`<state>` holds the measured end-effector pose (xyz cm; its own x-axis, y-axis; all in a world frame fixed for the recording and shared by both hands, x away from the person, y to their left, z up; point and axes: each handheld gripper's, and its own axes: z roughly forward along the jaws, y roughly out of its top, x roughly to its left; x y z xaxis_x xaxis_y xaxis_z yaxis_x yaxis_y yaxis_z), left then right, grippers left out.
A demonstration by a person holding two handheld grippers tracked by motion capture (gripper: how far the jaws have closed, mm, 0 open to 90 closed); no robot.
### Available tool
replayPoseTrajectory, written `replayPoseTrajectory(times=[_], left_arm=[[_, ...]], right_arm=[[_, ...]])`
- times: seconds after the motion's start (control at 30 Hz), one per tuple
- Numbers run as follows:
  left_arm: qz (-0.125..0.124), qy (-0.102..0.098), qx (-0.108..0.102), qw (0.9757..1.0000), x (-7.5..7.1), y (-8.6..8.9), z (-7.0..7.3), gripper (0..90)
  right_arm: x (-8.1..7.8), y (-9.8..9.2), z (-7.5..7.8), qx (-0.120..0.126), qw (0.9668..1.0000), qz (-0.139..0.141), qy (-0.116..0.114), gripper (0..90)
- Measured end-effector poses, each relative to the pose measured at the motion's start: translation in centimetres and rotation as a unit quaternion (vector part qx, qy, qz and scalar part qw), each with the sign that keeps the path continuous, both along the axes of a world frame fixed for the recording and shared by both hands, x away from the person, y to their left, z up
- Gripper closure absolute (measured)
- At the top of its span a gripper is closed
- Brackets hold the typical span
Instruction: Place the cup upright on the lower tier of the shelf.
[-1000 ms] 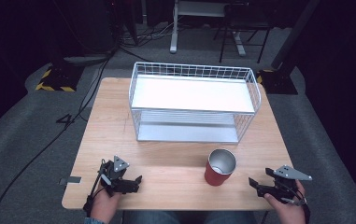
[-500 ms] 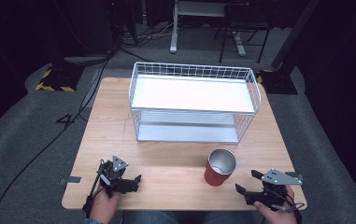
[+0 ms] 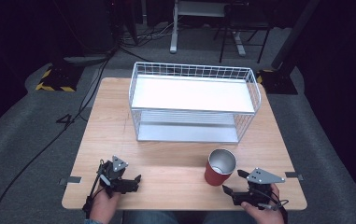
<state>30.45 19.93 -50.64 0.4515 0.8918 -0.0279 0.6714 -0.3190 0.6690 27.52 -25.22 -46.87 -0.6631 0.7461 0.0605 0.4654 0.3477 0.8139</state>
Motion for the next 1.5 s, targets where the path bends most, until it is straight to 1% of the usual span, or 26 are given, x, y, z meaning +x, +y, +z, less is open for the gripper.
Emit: replayPoseTrajectory(times=[0.2,0.3,0.37,0.43,0.5,0.6,1.03,1.13,1.2,1.3,1.37,1.5], left_arm=[[0.001,-0.001,-0.001,1.0000,0.0,0.0,0.0,0.1],[0.000,0.000,0.000,1.0000,0.1,0.0,0.0,0.1],[0.000,0.000,0.000,1.0000,0.1,0.0,0.0,0.1],[0.001,-0.001,-0.001,1.0000,0.0,0.0,0.0,0.1],[0.001,-0.001,-0.001,1.0000,0.1,0.0,0.0,0.1],[0.000,0.000,0.000,1.0000,0.1,0.0,0.0,0.1],[0.001,-0.001,-0.001,1.0000,0.0,0.0,0.0,0.1],[0.000,0.000,0.000,1.0000,0.1,0.0,0.0,0.1],[0.001,-0.001,-0.001,1.0000,0.0,0.0,0.0,0.1],[0.000,0.000,0.000,1.0000,0.1,0.0,0.0,0.1],[0.001,-0.001,-0.001,1.0000,0.0,0.0,0.0,0.1],[0.000,0.000,0.000,1.0000,0.1,0.0,0.0,0.1]], right_arm=[[0.5,0.7,-0.8,0.026,0.9996,-0.007,0.000,15.7],[0.7,1.2,-1.1,0.034,0.9994,-0.005,-0.001,15.6],[1.0,1.7,-1.3,0.038,0.9993,0.002,-0.001,15.7],[1.2,2.0,-1.6,0.037,0.9993,0.008,-0.001,15.1],[1.4,2.3,-1.8,0.035,0.9994,0.002,-0.003,15.3],[1.7,2.7,-2.0,0.038,0.9993,-0.006,0.000,15.3],[2.6,3.7,-2.9,0.032,0.9994,-0.013,-0.006,14.6],[2.7,4.0,-3.1,0.034,0.9992,-0.016,-0.015,14.6],[2.7,4.1,-3.2,0.034,0.9991,-0.013,-0.020,14.7],[2.7,4.2,-3.2,0.033,0.9991,-0.014,-0.021,15.5],[2.6,4.3,-3.2,0.028,0.9990,-0.021,-0.027,16.2],[2.5,4.4,-3.2,0.020,0.9988,-0.024,-0.036,16.9]])
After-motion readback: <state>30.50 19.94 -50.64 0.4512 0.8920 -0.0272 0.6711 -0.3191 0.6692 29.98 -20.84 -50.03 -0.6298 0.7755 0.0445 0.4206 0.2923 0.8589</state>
